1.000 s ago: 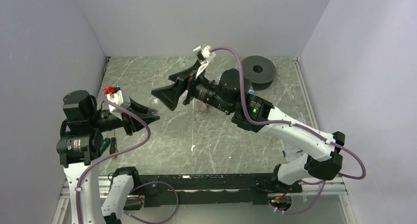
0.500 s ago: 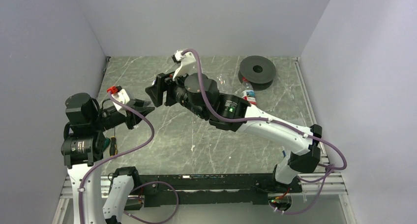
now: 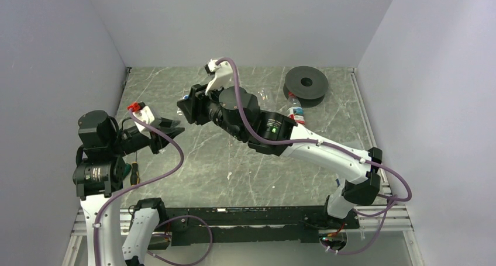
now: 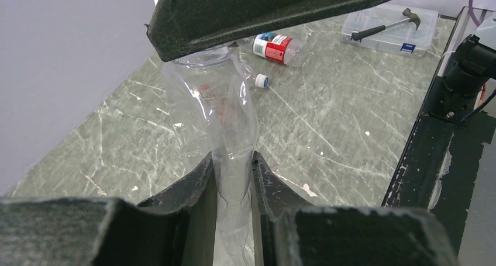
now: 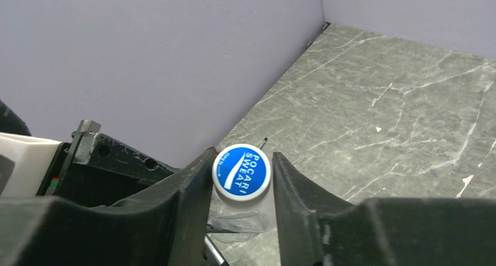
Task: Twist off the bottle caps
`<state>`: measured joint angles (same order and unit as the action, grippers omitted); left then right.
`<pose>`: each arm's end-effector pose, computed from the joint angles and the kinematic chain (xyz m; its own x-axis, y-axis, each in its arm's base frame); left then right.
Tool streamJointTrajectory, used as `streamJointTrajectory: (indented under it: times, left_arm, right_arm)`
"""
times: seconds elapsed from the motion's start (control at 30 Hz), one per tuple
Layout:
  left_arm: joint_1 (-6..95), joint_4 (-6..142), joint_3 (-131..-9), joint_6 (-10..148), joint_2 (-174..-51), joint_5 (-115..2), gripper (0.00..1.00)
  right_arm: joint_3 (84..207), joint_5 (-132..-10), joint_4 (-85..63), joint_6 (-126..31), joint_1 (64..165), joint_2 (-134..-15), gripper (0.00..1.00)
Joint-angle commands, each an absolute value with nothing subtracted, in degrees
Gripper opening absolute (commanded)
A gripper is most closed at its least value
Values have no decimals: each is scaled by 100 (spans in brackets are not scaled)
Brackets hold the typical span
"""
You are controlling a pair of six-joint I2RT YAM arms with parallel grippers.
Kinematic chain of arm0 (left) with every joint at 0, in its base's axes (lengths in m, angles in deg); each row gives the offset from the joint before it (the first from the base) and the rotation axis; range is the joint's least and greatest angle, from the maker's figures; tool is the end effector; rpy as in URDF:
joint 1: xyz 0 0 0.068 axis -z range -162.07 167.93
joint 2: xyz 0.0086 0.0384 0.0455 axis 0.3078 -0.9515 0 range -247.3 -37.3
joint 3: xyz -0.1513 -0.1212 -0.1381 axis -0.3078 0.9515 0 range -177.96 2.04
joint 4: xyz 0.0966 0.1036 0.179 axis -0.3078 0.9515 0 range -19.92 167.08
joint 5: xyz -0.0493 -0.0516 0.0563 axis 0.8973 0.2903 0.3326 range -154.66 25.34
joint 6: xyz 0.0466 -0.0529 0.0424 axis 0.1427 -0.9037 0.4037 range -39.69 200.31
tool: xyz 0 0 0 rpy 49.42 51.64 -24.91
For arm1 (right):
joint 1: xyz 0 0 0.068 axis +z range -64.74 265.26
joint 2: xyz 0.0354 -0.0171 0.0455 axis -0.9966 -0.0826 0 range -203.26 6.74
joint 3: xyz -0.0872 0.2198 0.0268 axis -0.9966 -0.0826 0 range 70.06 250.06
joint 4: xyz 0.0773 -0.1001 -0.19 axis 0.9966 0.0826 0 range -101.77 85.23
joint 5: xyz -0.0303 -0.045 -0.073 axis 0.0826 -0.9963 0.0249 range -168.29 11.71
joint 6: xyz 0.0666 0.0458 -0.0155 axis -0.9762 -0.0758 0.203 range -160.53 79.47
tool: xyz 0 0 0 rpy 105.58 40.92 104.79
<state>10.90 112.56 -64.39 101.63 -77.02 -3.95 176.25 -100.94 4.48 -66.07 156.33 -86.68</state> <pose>0.1164 -0.0485 0.3770 0.0300 0.1830 -0.9827 0.8183 0.5601 0.1293 0.1443 0.3357 0.4371 -0.3403 0.2341 -0.9107 -0.6666 0.6230 0.4093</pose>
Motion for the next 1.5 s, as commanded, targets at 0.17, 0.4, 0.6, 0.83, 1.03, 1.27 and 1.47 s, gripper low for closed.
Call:
streamJointTrajectory:
  times: [0.17,0.4,0.6,0.83,1.03,1.27,1.47]
  left_arm:
    - [1098,11309,-6507,10259,-7683,137,0]
    - [1097,11576,-6831,9918,-7830,1223,0]
    - [1097,11734,-7196,9181,-8170,2454,0]
    - [1095,13137,-7686,10101,-8601,3201,0]
    - [1096,13192,-7634,10525,-8572,2519,0]
    - [1094,11113,-6630,9778,-7798,388,0]
    - [1097,11004,-6565,9809,-7745,-65,0]
  right_arm:
    - [17893,-10096,47,-6330,15641,-8573,17]
    - [17327,-8187,-671,-5941,15322,-7985,3]
    - [16429,-5717,-1529,-5750,15189,-7326,3]
    - [15977,-4866,-1823,-5752,15071,-7051,3]
    - [16097,-6436,-1278,-5747,15057,-7051,74]
    - [16829,-9219,-176,-6300,15170,-7395,94]
    - [17585,-9515,396,-6432,15277,-8037,83]
